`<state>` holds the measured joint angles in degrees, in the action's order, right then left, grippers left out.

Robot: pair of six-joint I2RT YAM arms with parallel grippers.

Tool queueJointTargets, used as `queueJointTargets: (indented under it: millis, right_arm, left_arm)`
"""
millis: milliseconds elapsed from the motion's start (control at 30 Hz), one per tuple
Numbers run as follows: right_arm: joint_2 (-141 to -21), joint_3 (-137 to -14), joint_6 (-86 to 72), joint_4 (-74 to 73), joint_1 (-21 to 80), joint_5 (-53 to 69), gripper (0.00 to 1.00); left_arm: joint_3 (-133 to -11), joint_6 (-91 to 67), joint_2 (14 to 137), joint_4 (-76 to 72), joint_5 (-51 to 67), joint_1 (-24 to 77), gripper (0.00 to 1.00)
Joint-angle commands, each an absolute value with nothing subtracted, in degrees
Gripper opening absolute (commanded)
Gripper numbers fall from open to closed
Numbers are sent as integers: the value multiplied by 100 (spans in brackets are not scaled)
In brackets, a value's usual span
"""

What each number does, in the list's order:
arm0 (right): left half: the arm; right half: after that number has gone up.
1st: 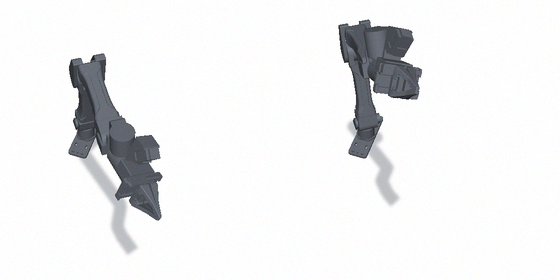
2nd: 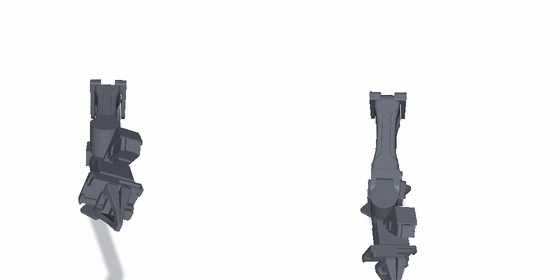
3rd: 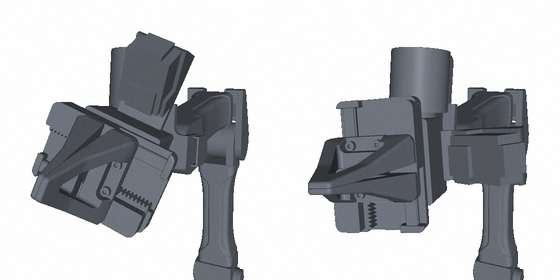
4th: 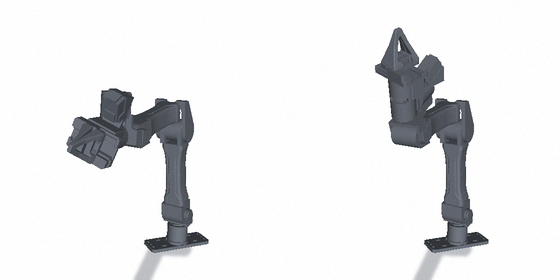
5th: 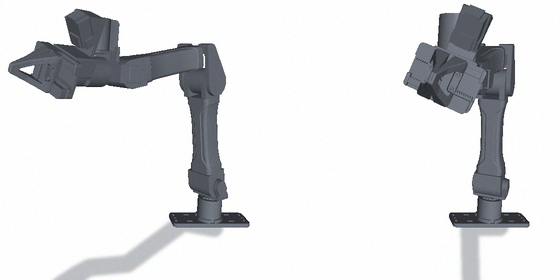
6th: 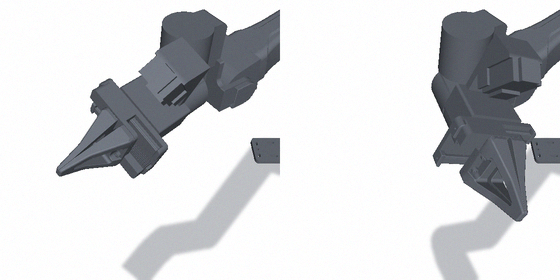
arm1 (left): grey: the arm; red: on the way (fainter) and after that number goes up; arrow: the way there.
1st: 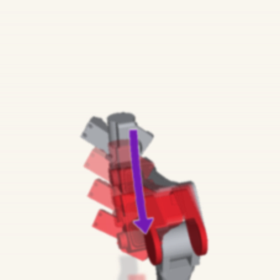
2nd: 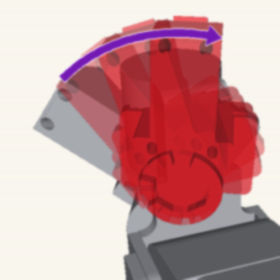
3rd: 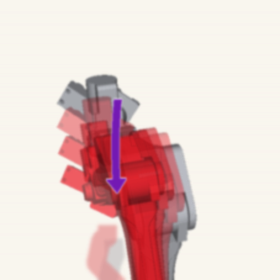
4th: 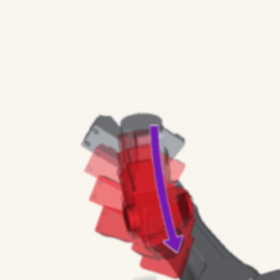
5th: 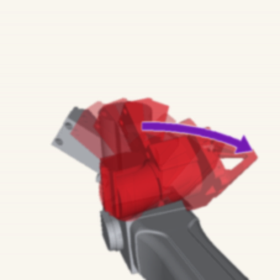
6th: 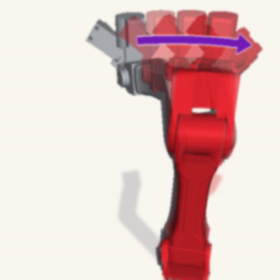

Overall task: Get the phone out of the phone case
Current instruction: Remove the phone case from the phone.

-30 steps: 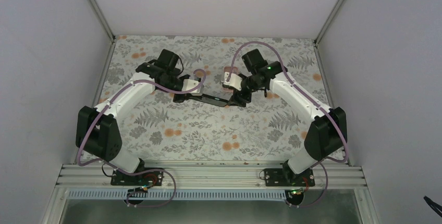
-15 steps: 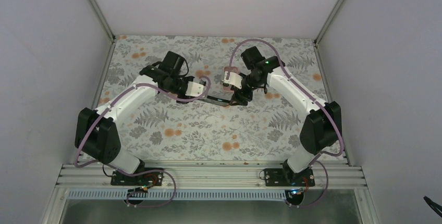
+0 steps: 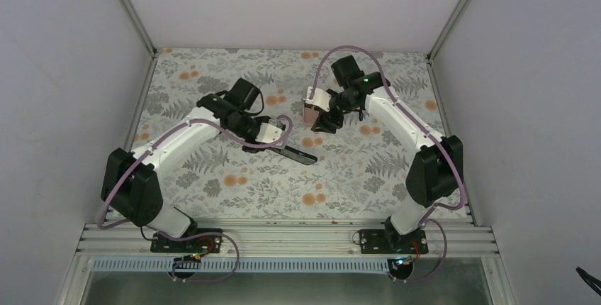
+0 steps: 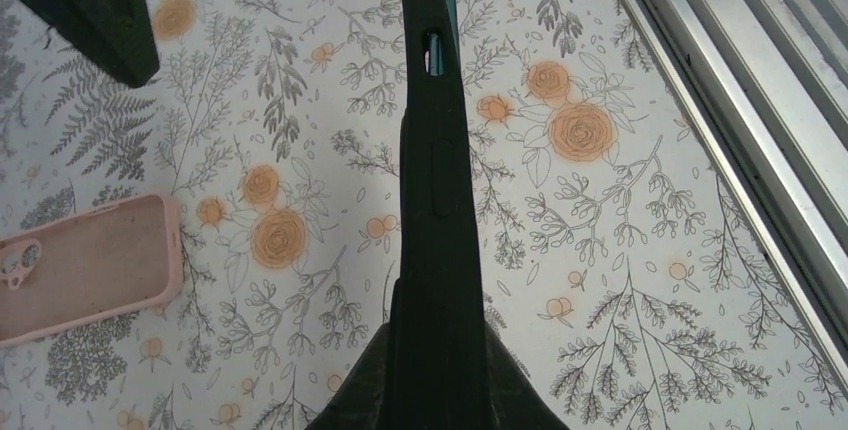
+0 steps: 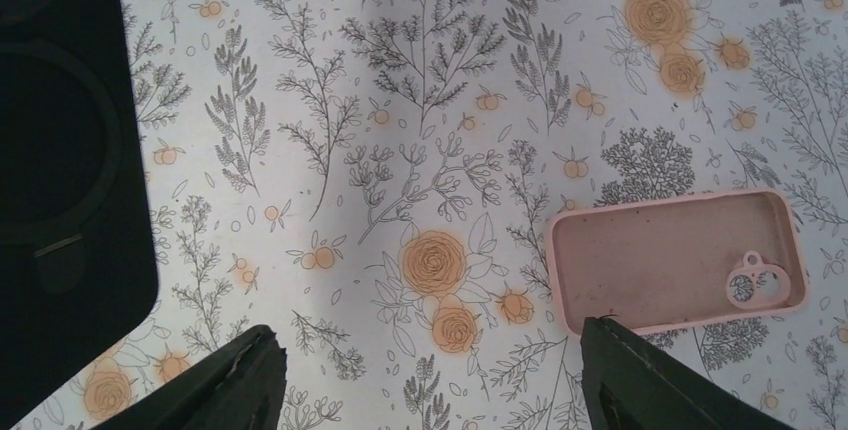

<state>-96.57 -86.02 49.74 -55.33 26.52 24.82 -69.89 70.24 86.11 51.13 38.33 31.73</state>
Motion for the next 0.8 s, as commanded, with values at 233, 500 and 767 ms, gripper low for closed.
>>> queueJointTargets:
  millis: [233, 500, 767]
  right_arm:
    - [-8823, -8045, 5568, -6749, 2672, 3340, 81]
    - [-8542, -7408, 5318, -6536, 2890, 3393, 79]
    - [-8417, -7310, 5111, -6005, 2853, 3109, 76]
  left_arm:
    - [-7005, 6895, 8697, 4536, 3850, 2999, 2]
    - [-7366, 6812, 8798, 4503, 4014, 2997, 2]
    - [-7536, 6866, 8795, 4696, 4170, 2997, 2]
